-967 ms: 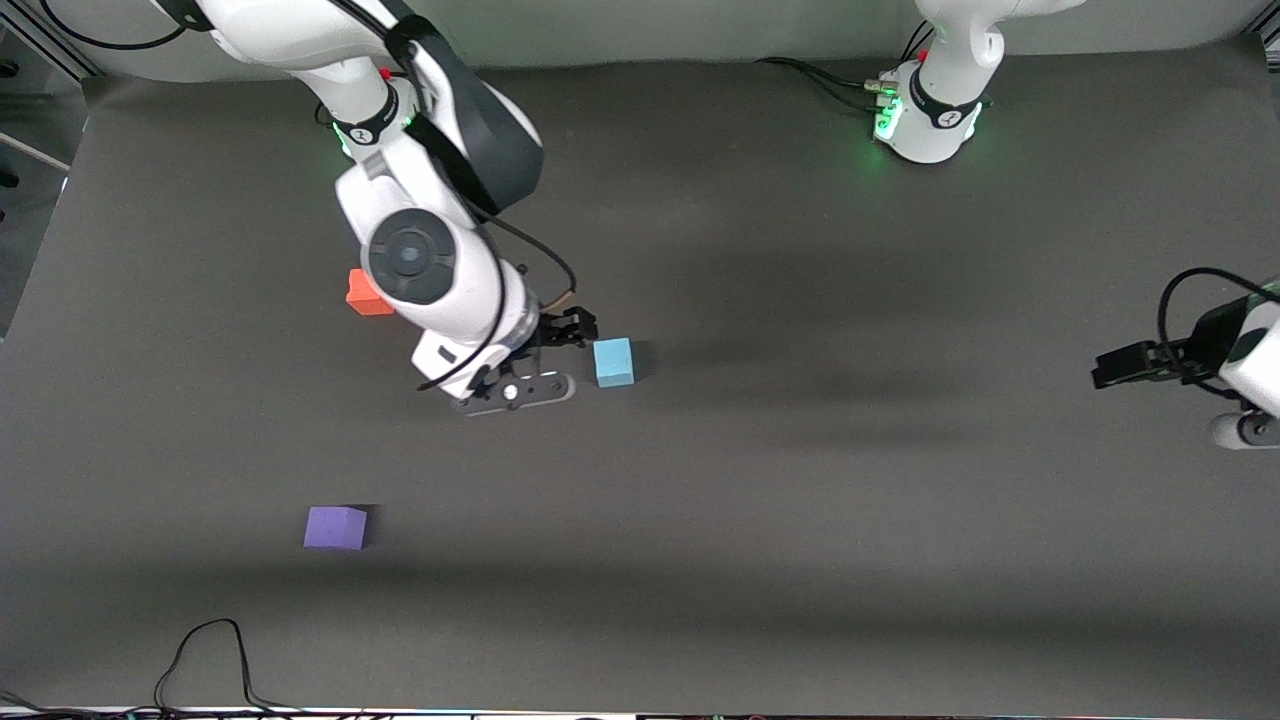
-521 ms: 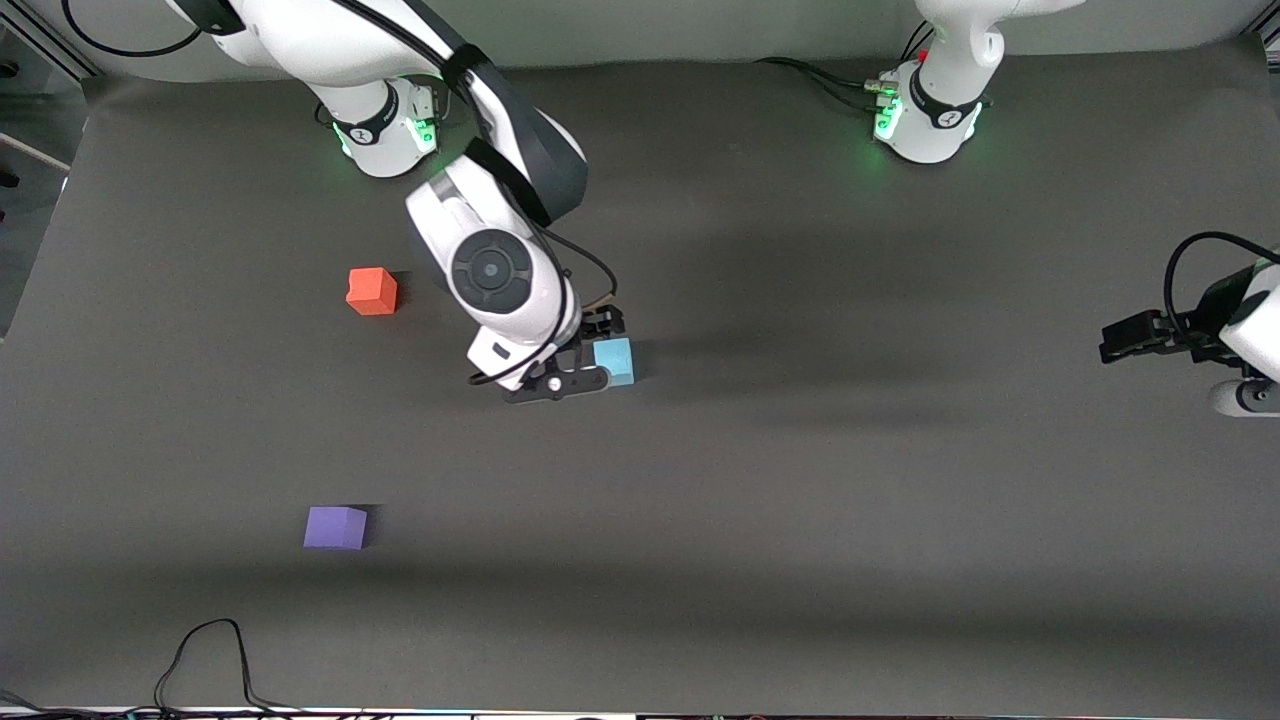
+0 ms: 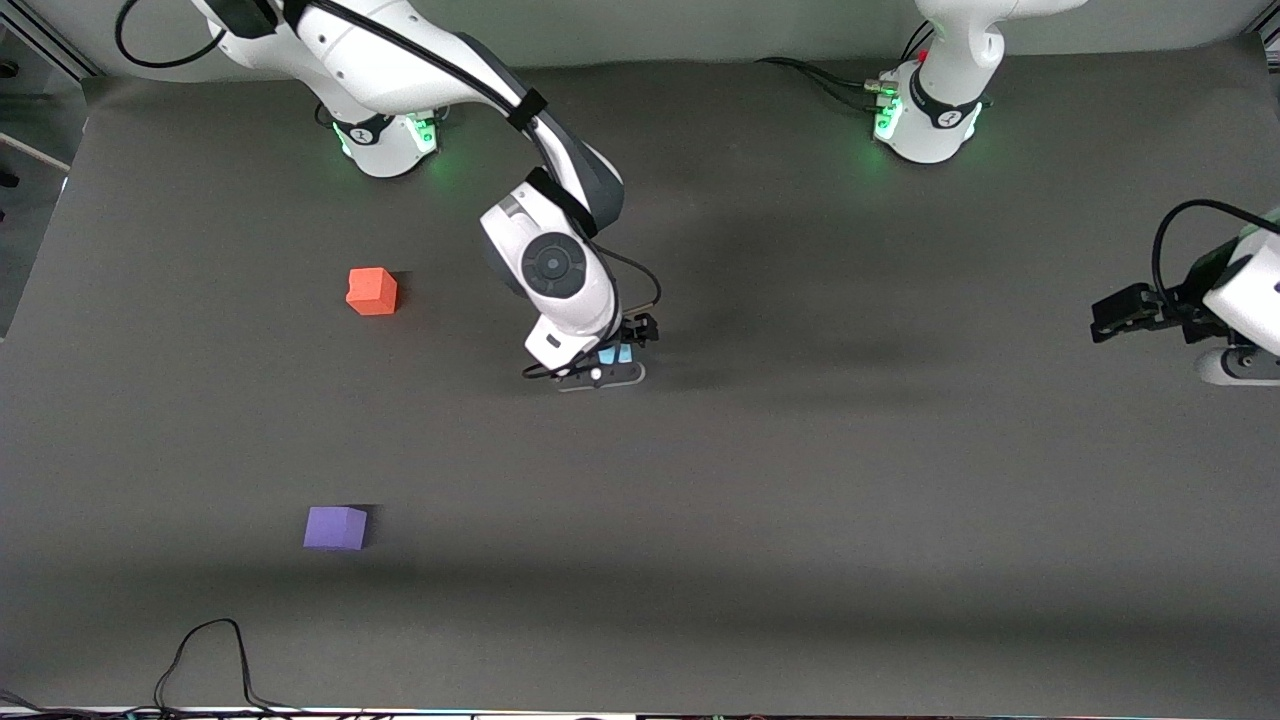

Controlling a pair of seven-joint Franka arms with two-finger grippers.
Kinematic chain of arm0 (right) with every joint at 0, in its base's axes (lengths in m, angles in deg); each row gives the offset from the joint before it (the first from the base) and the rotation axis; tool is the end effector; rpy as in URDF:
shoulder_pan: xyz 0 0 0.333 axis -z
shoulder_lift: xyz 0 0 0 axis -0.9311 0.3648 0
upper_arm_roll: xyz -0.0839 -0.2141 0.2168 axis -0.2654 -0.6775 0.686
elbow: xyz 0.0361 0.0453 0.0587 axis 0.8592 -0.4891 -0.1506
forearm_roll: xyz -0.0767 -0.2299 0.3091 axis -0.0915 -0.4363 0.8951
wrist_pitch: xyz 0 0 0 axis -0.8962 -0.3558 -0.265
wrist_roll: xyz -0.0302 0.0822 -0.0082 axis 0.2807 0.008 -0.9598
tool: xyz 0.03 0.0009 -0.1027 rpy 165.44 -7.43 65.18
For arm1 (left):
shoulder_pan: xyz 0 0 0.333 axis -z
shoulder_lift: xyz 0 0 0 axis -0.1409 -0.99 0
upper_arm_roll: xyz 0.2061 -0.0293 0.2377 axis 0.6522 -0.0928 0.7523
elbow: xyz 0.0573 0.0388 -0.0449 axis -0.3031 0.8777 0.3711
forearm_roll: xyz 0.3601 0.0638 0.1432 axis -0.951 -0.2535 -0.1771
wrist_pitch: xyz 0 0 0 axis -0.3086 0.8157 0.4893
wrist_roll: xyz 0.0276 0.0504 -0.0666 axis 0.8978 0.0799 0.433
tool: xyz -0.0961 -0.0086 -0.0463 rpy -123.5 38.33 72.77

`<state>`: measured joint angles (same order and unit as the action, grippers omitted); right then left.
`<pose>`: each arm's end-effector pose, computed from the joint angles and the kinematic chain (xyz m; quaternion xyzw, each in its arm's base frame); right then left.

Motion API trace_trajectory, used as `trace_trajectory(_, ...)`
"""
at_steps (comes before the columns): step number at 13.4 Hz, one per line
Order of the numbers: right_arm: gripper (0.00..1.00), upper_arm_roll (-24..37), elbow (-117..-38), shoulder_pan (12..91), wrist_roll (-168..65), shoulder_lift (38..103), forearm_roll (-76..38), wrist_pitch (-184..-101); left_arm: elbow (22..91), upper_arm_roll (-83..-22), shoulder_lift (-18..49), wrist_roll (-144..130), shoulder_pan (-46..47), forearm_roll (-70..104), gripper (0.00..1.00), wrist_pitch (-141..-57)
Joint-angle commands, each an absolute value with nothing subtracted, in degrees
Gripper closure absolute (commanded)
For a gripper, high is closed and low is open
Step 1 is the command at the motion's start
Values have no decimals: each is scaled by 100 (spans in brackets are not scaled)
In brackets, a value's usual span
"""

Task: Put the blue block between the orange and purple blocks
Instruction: 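Lower the right gripper onto the blue cube and close it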

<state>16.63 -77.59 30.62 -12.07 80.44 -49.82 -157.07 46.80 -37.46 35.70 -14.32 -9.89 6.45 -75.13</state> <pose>0.4920 0.4506 0.2431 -0.9973 -0.0272 0.0576 0.0370 0.5860 -0.0105 0.5751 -0.9996 0.0186 0.0195 0.0080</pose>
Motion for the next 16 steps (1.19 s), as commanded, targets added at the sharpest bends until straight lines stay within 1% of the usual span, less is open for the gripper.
trace_trajectory(1,0,1555,-8074,2870,-1020,8105,-5068,-16267,4917,-3578,3795,-1524,-810,582,0,-7564)
trace_trajectory(4,0,1467,-8154,2870,-1020,8227,-5435,-16409,4890,-3587,3804,-1550,-828,608,0,-7424)
trace_trajectory(9,0,1379,-8145,2870,-1029,8588,-5454,-17024,4864,-3578,3804,-1585,-872,652,0,-7415)
trace_trajectory(14,0,1344,-8136,2870,-1029,8641,-5454,-17034,4855,-3578,3795,-1585,-863,652,0,-7493)
trace_trajectory(16,20,1344,-8136,2870,-1029,8641,-5454,-17034,4838,-3587,3787,-1585,-845,652,0,-7485)
